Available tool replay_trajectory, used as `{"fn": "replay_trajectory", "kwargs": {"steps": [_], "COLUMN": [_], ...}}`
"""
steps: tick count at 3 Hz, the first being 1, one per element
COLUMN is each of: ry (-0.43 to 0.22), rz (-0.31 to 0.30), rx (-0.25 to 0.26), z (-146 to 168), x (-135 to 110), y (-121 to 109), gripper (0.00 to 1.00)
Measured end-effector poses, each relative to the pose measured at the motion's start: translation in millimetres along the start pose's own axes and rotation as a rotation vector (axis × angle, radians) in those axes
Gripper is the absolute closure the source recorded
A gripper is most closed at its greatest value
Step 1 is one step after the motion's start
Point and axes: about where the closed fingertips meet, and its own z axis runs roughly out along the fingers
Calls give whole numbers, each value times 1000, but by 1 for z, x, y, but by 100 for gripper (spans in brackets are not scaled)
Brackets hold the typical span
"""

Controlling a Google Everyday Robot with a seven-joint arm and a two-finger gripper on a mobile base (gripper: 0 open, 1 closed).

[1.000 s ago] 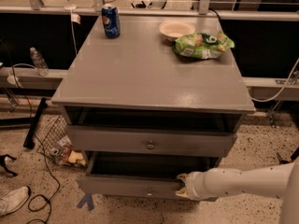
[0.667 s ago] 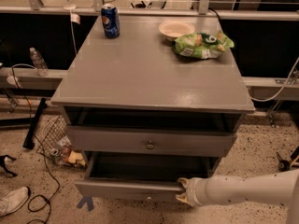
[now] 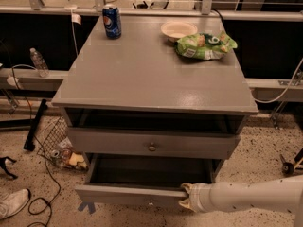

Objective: Open middle drawer

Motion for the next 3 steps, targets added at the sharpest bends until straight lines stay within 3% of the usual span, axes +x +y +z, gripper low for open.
{"fn": "replay_trajectory", "kwargs": {"steps": [3], "ry": [0], "rz": [24], "rx": [11], "z": [-6], "x": [1], "y": [9], "gripper": [100]}}
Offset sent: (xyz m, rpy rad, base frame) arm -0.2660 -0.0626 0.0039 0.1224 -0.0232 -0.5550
